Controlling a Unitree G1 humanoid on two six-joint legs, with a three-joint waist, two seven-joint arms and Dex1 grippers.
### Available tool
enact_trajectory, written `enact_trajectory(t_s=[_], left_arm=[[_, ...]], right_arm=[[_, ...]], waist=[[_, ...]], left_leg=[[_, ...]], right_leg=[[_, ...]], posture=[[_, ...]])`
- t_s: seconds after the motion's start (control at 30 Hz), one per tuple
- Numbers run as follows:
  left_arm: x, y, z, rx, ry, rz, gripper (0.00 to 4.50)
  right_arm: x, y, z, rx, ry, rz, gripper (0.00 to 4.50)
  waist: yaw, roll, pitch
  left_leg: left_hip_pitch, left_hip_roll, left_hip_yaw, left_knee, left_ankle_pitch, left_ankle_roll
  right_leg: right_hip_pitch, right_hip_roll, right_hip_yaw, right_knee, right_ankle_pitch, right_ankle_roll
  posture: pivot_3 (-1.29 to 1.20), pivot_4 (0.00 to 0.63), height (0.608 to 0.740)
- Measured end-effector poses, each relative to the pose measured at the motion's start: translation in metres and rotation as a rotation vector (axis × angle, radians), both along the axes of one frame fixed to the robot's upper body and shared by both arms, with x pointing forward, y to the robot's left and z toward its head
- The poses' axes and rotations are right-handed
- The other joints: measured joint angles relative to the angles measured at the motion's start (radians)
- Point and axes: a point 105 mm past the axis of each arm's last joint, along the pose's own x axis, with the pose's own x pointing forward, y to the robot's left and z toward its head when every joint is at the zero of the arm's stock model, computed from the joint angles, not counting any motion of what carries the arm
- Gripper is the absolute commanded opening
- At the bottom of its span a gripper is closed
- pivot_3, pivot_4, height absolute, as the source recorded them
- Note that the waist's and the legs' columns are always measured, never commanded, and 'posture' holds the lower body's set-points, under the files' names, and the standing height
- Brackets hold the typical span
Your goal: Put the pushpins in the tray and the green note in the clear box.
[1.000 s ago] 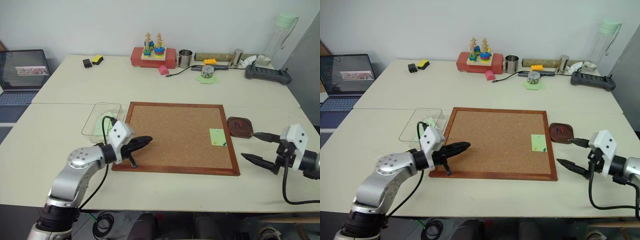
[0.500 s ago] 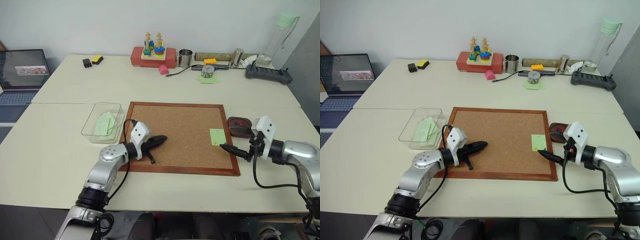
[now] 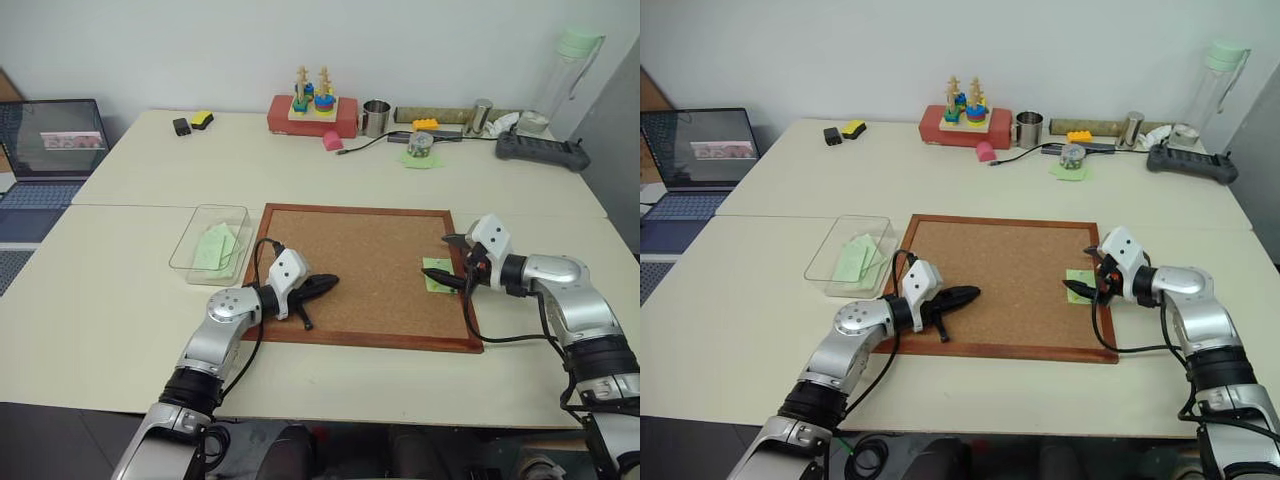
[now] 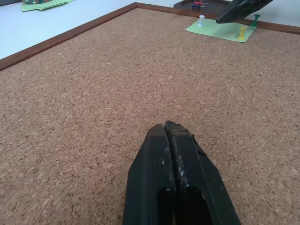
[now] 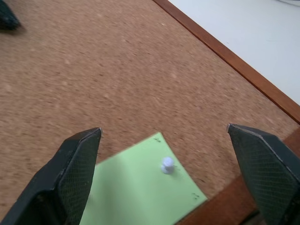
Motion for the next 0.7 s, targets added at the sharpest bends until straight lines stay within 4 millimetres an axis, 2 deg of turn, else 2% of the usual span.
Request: enact_trajectory(t_s=[0.03,0.07,0.1,0.33,0.4,0.53,0.67,0.7], left_arm=[[0.000,0.000,0.000,0.000,0.000,0.000,0.03],[0.000,0.000,0.000,0.000,0.000,0.000,0.00],[0.000,0.000,0.000,0.001,0.001,0.000,0.00],[-0.001,0.001,0.000,0.002,0.005,0.004,0.00],[-0.001,0.001,0.000,0.002,0.007,0.005,0.00],[-0.001,0.002,0.000,0.002,0.014,0.007,0.00],[-0.001,0.002,-0.001,0.003,0.016,0.007,0.00],[-0.001,0.002,0.000,0.003,0.016,0.007,0.00]], right_arm=[[0.001,-0.001,0.000,-0.003,-0.001,-0.001,4.50],[0.002,-0.002,-0.001,-0.011,-0.002,0.003,4.14],[0.001,-0.003,-0.002,-0.014,-0.003,0.008,4.08],[0.000,-0.004,-0.008,-0.015,0.000,0.028,2.52],[0.000,-0.004,-0.008,-0.018,-0.007,0.031,2.28],[0.000,-0.004,-0.010,-0.038,-0.013,0.040,1.49],[-0.002,-0.003,-0.011,-0.047,-0.005,0.054,0.63],[-0.002,-0.003,-0.011,-0.047,-0.003,0.058,0.20]], waist=[[0.000,0.000,0.000],[0.000,0.000,0.000],[0.000,0.000,0.000],[-0.003,0.000,0.000],[-0.003,0.000,0.000],[-0.004,0.001,0.000],[-0.004,0.001,0.000],[-0.004,0.001,0.000]], left_leg=[[0.000,0.000,0.000,0.000,0.000,0.000],[0.000,0.000,0.000,0.000,0.000,0.000],[0.000,0.000,0.000,0.000,0.000,0.000],[0.000,0.000,0.000,0.000,0.000,0.000],[0.000,0.000,0.000,0.000,0.000,0.000],[0.000,0.000,0.000,0.000,0.000,0.000],[0.000,0.000,0.000,0.000,0.000,0.000],[0.000,0.000,0.000,0.000,0.000,0.000]], right_leg=[[0.000,0.000,0.000,0.000,0.000,0.000],[0.000,0.000,0.000,0.000,0.000,0.000],[0.000,0.000,0.000,0.000,0.000,0.000],[0.000,0.000,0.000,0.000,0.000,0.000],[0.000,0.000,0.000,0.000,0.000,0.000],[0.000,0.000,0.000,0.000,0.000,0.000],[0.000,0.000,0.000,0.000,0.000,0.000],[0.000,0.000,0.000,0.000,0.000,0.000]], posture=[[0.00,0.150,0.740],[0.00,0.150,0.740],[0.00,0.150,0.740],[0.00,0.150,0.740],[0.00,0.150,0.740],[0.00,0.150,0.740],[0.00,0.150,0.740],[0.00,0.150,0.740]])
